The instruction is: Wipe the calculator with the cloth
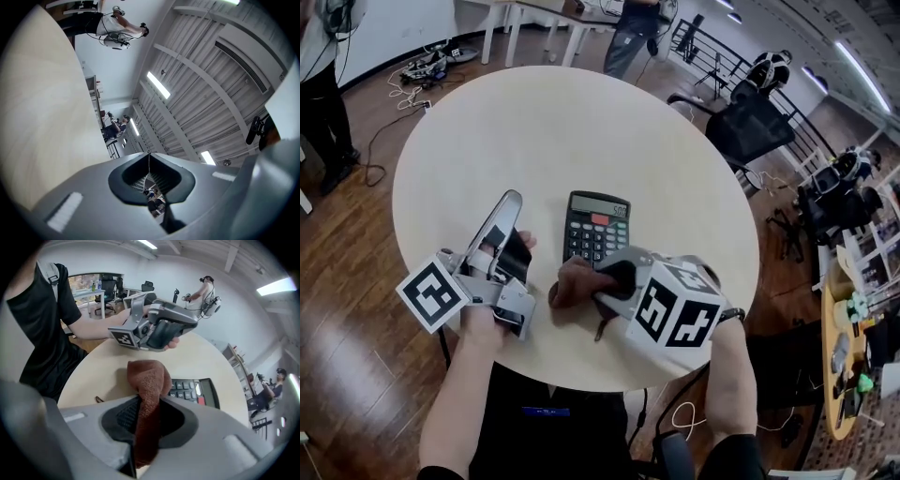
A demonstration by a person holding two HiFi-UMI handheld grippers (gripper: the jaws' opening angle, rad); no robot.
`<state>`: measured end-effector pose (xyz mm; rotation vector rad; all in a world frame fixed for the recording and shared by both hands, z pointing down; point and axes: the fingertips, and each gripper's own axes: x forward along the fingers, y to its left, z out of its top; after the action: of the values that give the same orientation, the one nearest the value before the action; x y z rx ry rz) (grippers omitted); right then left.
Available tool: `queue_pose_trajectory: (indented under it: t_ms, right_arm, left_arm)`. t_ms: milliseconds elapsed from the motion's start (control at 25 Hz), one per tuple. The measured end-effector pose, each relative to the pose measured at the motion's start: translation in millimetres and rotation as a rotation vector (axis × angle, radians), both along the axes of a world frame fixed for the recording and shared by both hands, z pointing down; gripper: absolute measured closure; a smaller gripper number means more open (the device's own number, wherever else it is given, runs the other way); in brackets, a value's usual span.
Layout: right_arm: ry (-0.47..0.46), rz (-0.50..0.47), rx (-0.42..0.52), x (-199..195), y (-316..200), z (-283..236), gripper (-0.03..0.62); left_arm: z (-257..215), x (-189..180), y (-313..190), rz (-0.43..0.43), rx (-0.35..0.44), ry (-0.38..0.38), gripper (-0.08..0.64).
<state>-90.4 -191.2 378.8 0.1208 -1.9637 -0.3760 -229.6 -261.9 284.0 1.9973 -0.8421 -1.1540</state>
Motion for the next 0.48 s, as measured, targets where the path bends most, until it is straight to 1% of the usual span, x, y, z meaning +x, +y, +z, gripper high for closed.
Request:
queue_pose_trajectory:
  t_ms: [40,80,200,240,280,360,480]
  right_arm:
    - [-0.024,0.032,0.031,5.0,-12.1,-7.3,0.528]
    - [-0.055,0.085,0.079,10.9,-30.7,-17.0,0.528]
    - [-0.14,0.288,0.286,31.4,-102.5,-46.2,0.528]
    - [-0.159,0.34,0.343,35.9,-122.5,-52.0,0.528]
    - [-0.174,0.375,0.377,37.5,-137.4,-54.5,0.528]
    - [-0.179,0.392,0.39,33.9,-152.7,-50.9,0.528]
    - [-0.123,0.342,0.354,27.0,-150.5,-35.6,0.528]
  left_arm:
    - [-0.5,0.4,-0.2,0.001,0.0,0.001,0.568]
    - [-0.8,0.9,-0.4,0.002,-0.001,0.002,0.568]
    - [-0.2,1.7,-0.2,0.002,-0.001,0.001,0.568]
    - [0.3,1.2,0.2,0.003,0.0,0.001,0.568]
    - [0.7,0.3,0.9,0.003,0.001,0.002,0.568]
    - [1.2,-1.0,1.8,0.003,0.005,0.004,0.568]
    - [1.7,0.3,0.5,0.004,0.007,0.004,0.568]
